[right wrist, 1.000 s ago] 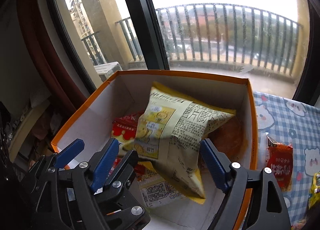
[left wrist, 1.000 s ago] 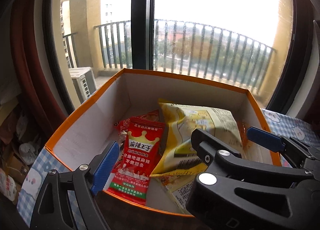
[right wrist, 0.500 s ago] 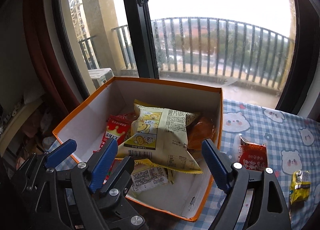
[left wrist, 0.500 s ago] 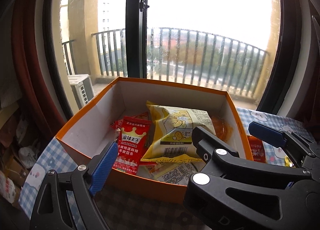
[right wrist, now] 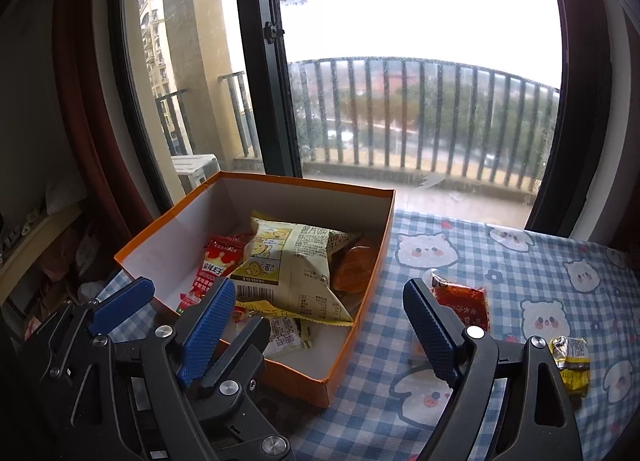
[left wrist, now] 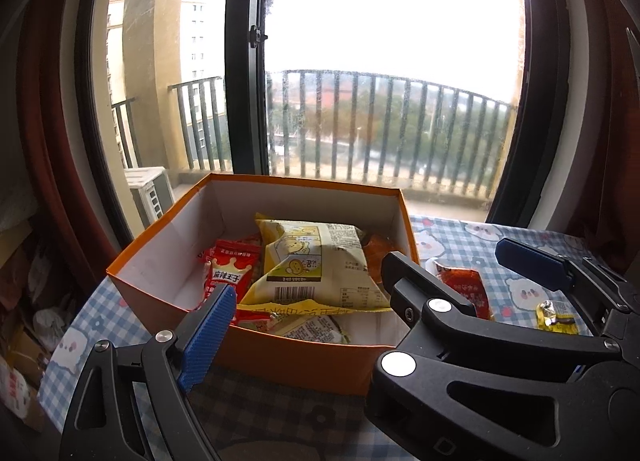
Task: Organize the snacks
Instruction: 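Withdraw both open tools from the box, then move both tools toward the yellow foil packet and clear candy packet, then lower the right tool onto the yellow foil packet while the left tool reaches the clear candy packet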
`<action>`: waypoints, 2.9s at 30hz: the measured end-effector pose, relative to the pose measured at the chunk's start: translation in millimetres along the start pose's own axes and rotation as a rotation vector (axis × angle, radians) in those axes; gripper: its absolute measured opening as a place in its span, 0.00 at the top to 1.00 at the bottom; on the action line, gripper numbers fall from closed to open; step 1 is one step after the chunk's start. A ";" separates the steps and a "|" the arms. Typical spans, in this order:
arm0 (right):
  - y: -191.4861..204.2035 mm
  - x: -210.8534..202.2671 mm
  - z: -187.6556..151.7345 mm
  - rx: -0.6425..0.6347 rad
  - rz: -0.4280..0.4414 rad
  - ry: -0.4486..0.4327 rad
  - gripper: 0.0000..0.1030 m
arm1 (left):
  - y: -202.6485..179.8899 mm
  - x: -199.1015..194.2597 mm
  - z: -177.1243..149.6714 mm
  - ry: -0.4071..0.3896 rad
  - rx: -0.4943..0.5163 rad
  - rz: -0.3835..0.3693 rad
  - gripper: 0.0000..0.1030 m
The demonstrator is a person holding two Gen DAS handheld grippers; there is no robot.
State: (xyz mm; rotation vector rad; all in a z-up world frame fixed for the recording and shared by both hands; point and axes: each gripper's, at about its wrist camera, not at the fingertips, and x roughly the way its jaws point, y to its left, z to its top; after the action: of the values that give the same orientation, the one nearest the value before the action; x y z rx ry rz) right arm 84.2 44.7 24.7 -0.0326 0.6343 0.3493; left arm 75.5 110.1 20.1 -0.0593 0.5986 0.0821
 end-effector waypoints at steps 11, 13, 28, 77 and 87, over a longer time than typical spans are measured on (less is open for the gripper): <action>-27.7 -40.1 -13.5 0.009 -0.032 -0.061 0.14 | -37.5 -23.5 -8.6 -0.049 0.023 -0.022 0.13; -33.1 -45.6 -16.2 0.013 -0.040 -0.065 0.14 | -43.7 -25.9 -10.7 -0.051 0.029 -0.030 0.13; -79.2 -73.8 -46.4 0.049 -0.159 -0.098 0.14 | -99.4 -24.0 -35.0 -0.067 0.070 -0.124 0.13; -277.8 -43.3 -173.5 0.298 -0.347 0.121 0.15 | -285.3 74.4 -133.7 0.320 0.267 -0.264 0.32; -274.4 -34.4 -175.7 0.278 -0.357 0.156 0.15 | -280.6 71.2 -132.0 0.302 0.299 -0.274 0.54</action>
State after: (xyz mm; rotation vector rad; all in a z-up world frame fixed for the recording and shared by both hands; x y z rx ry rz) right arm 47.8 -248.0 -117.9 0.0925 0.8117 -0.0887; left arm 86.7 -175.3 -120.0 0.1389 0.8934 -0.2867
